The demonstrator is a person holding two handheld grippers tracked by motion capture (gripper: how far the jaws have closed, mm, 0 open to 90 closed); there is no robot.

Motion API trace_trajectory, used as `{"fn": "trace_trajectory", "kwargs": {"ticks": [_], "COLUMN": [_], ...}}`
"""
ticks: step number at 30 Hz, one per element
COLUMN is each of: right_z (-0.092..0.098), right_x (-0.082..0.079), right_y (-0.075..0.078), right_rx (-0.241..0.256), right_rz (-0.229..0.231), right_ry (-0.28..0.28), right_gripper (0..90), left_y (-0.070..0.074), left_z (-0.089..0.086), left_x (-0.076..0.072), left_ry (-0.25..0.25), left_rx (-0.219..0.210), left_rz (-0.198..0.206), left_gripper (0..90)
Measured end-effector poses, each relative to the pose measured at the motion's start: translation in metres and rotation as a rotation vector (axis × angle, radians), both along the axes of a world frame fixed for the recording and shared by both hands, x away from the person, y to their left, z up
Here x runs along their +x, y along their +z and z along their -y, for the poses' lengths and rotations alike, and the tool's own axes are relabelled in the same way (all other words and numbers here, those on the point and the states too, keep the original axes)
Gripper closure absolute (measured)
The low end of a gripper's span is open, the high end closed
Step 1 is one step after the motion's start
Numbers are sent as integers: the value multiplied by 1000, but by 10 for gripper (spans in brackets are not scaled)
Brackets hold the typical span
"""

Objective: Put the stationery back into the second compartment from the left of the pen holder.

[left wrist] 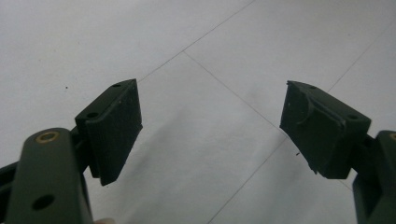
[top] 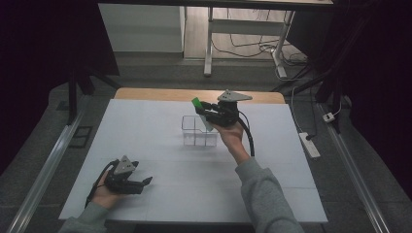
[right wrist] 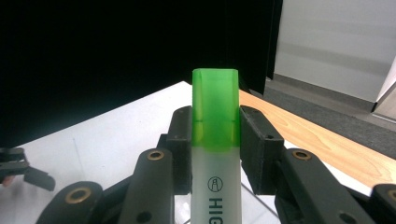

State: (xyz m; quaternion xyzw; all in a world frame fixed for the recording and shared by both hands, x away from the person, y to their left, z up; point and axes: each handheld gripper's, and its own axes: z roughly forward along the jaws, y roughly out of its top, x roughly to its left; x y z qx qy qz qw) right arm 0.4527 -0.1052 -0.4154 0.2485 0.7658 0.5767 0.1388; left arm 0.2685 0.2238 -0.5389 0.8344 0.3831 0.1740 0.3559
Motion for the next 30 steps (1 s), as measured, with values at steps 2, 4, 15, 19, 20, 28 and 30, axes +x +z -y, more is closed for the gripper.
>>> {"fn": "trace_trajectory", "kwargs": {"ticks": [2, 4, 15, 19, 20, 28, 30], "right_z": [-2, -5, -16, -19, -20, -28, -28], "right_x": [3, 8, 21, 27, 28, 33, 33], "right_y": [-1, -1, -5, -9, -10, -18, -19], "right_rx": [-2, 1, 22, 45, 47, 49, 49], "right_rz": [-1, -7, -7, -12, -10, -17, -19], "right_ry": [-1, -10, -8, -18, -20, -18, -17], "right_gripper": [674, 674, 673, 673, 673, 671, 671], "left_y": [0, 0, -1, -1, -1, -3, -3], "left_z": [0, 0, 0, 0, 0, 0, 0], "left_x": [0, 0, 1, 1, 1, 2, 2], "left_ry": [-2, -2, -9, -12, -12, -13, -12], "left_rx": [1, 0, 8, 10, 10, 21, 27], "left_rz": [-2, -3, -9, -10, -10, -12, -11], "left_gripper": [205, 205, 204, 204, 204, 204, 204]}}
